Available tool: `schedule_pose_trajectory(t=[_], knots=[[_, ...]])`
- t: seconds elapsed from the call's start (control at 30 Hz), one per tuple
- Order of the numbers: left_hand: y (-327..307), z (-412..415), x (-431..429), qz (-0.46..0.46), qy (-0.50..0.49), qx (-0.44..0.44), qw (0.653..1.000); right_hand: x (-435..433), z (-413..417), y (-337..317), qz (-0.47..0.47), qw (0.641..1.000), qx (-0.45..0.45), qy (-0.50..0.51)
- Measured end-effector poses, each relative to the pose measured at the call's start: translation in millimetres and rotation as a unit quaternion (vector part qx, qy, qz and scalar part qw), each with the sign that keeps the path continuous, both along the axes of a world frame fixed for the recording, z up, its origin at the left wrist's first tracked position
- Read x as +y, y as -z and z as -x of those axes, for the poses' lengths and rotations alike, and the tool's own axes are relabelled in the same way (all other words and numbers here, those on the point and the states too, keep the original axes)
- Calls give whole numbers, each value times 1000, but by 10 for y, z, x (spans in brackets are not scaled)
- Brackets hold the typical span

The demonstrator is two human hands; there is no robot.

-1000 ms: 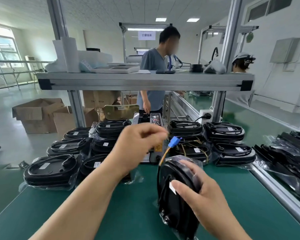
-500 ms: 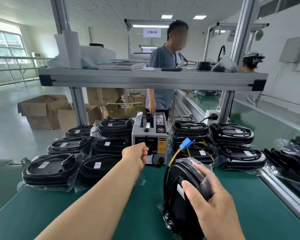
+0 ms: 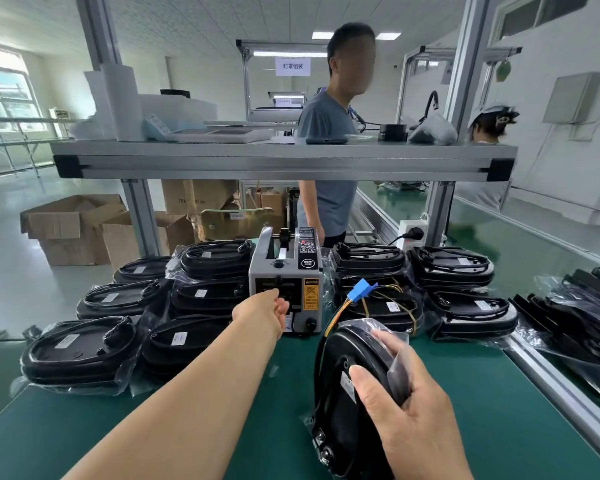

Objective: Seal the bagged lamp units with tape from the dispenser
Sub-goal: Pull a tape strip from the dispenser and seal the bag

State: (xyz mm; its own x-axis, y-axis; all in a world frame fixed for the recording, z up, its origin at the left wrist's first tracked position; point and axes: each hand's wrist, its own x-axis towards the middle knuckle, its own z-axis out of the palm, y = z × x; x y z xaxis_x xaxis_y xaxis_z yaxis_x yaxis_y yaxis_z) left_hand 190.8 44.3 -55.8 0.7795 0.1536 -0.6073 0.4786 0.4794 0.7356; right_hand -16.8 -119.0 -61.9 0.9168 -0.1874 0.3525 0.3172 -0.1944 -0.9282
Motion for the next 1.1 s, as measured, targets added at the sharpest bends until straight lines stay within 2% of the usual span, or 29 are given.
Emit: schedule_pose_trajectory(t=[0.17,0.23,0.37,0.4,0.47,0.53,0.6,0.67,1.1], knots=[[18,-159,-22,26,-62,-13,998,52,28,6,8,1000,-9,-7],[42,-154,-40,42,-75,-53,995,67,33,4,14,1000,-11,-10],[-12,162,-48,-20,-103,-125,987,59,52,-5,3,999,-12,-35],[-63,310,-14,-29,-91,-147,984,64,58,-10,-1,999,-12,-44],[-207,687,71,-44,3,-216,975,78,69,-27,-3,998,-10,-55],[-327,1136,154,-67,115,-299,945,98,63,-26,-2,998,-18,-53],[-456,1539,175,-109,209,-341,910,105,58,-21,0,999,-32,-40],[-525,1744,141,-149,253,-345,892,103,60,-13,0,999,-32,-37],[-648,1792,-61,-192,226,-325,898,167,126,-27,28,997,-54,-47]])
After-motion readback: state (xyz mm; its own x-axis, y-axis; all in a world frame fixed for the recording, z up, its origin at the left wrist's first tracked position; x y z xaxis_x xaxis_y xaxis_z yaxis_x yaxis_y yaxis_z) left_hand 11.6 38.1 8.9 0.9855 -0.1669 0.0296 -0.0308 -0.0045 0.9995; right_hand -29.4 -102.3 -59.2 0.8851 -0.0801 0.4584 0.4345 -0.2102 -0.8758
